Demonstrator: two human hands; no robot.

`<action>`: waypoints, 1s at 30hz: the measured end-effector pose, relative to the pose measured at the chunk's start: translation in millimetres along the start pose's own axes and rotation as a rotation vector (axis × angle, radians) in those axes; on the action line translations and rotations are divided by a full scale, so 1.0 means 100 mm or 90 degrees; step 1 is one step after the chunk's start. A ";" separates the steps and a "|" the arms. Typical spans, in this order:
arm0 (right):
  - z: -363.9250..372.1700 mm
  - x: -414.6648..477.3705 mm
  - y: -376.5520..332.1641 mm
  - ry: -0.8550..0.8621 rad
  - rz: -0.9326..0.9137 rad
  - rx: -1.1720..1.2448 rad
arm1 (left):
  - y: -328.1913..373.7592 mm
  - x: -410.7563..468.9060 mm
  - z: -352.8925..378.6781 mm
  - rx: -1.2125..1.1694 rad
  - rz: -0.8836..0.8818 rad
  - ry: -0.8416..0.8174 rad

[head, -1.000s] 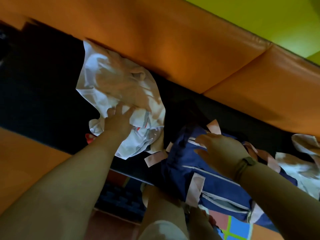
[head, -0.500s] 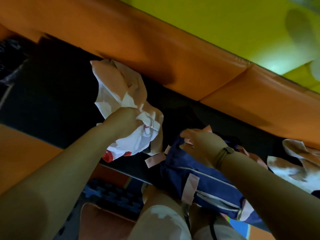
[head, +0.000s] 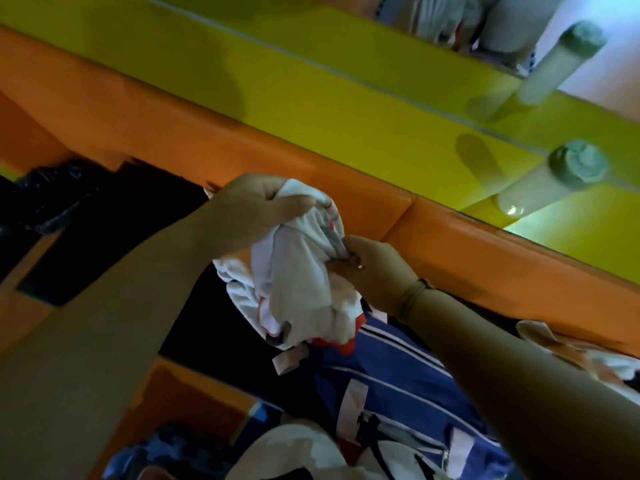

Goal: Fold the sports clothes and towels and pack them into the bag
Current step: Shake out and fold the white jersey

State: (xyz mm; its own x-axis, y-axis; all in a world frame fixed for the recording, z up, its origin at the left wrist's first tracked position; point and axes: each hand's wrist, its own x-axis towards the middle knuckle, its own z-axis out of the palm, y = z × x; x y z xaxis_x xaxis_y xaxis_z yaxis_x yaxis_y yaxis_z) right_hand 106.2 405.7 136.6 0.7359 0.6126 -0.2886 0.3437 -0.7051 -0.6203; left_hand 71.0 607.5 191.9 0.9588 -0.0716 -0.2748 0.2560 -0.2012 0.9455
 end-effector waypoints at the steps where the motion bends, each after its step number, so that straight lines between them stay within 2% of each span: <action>1: -0.09 -0.05 0.00 0.019 -0.006 0.001 | 0.06 -0.03 -0.02 0.034 0.020 0.006; 6: -0.67 -0.34 -0.05 0.129 0.002 0.053 | 0.20 -0.08 -0.20 0.338 0.070 0.116; 10: -1.00 -0.55 -0.16 0.219 0.012 0.172 | 0.30 -0.03 -0.12 0.371 0.090 0.153; 14: -1.18 -0.70 -0.30 0.304 0.011 0.197 | 0.45 -0.03 0.15 0.391 0.157 0.223; 17: -1.28 -0.77 -0.36 0.357 0.049 0.258 | 0.54 -0.14 0.41 0.365 0.196 0.187; 24: -1.53 -0.87 -0.50 0.429 0.097 0.335 | 0.53 -0.37 0.96 0.295 0.176 -0.028; 27: -1.67 -0.96 -0.60 0.450 0.098 0.449 | 0.49 -0.34 1.08 0.341 0.218 -0.010; 30: -1.83 -1.06 -0.55 0.506 0.083 0.431 | 0.56 -0.27 1.02 0.369 0.241 0.082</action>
State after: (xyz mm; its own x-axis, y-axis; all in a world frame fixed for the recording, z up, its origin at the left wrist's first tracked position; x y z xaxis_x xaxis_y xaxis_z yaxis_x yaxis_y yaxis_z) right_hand 115.7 313.8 334.6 0.9989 -0.0374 0.0275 0.0172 -0.2511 -0.9678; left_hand 47.3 498.3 234.5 0.9852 -0.1299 0.1117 -0.1704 -0.6763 0.7167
